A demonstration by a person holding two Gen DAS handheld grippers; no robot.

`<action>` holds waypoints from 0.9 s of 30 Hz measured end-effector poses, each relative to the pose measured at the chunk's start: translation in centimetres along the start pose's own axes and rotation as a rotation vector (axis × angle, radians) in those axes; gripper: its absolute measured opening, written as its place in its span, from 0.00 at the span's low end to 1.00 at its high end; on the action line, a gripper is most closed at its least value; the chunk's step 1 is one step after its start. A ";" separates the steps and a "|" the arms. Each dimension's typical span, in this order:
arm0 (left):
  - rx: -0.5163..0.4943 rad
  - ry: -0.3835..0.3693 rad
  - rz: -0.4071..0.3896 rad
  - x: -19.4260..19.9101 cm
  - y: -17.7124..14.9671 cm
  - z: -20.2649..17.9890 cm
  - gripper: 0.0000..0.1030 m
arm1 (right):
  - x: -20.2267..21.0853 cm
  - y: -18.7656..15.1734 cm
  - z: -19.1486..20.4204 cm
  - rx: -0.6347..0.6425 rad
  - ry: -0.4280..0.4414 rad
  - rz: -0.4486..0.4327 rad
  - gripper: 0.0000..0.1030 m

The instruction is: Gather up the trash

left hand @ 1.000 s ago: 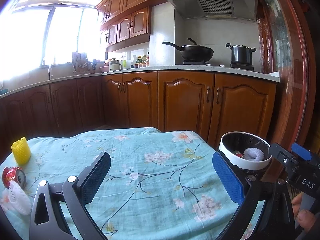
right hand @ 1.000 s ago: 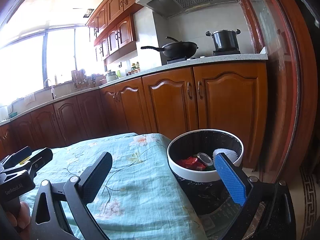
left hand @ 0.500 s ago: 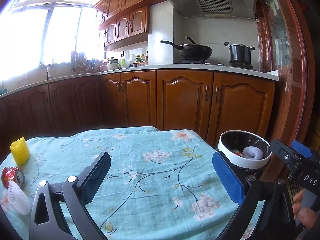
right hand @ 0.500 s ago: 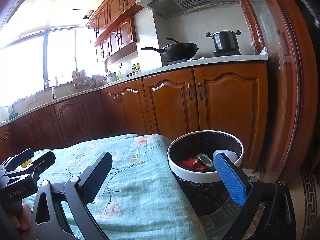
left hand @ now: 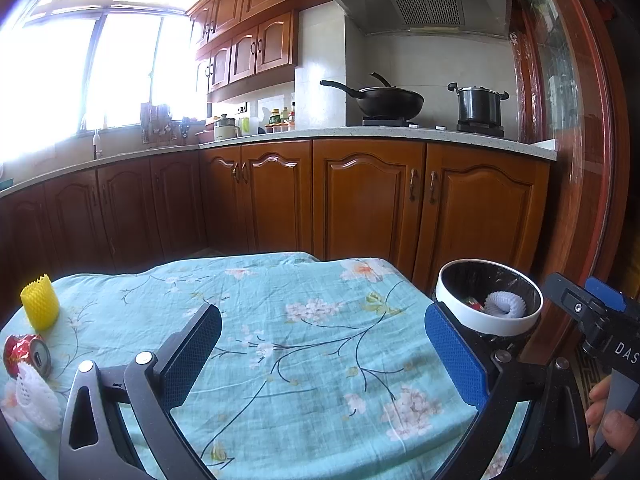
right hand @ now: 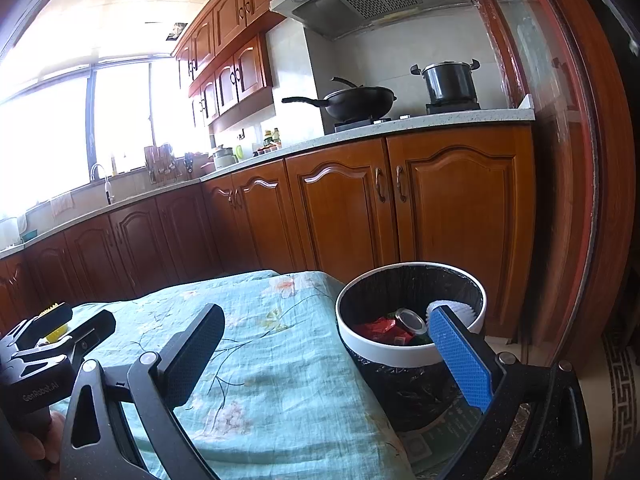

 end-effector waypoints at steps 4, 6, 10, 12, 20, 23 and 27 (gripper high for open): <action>0.000 -0.001 -0.001 0.0 0.0 0.0 0.99 | 0.1 0.1 0.1 -0.006 0.001 -0.002 1.00; -0.003 -0.001 -0.001 -0.1 0.0 0.1 0.99 | 0.1 0.1 0.1 -0.005 0.002 0.000 1.00; -0.004 -0.003 -0.001 -0.1 0.0 0.1 0.99 | 0.3 0.1 0.1 -0.005 0.003 -0.003 1.00; -0.004 -0.006 0.000 -0.1 0.0 0.1 0.99 | 0.2 0.1 0.2 -0.003 0.003 -0.002 1.00; -0.006 -0.012 0.001 -0.1 0.1 0.2 0.99 | 0.2 0.1 0.3 -0.009 0.008 0.005 1.00; -0.007 -0.013 0.002 -0.2 0.0 0.3 0.99 | 0.2 0.1 0.3 -0.011 0.010 0.007 1.00; -0.004 -0.006 0.003 -0.2 0.0 0.4 0.99 | 0.2 0.1 0.3 -0.015 0.009 0.012 1.00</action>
Point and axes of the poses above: each gripper's, at about its wrist camera, not at the fingertips, and x roughly against the way its jaws point, z to its left, y to its top, the point moved 4 cm from there along -x, roughly the way its jaws point, and after that the axes turned 3 degrees about z, right-handed, at the moved point
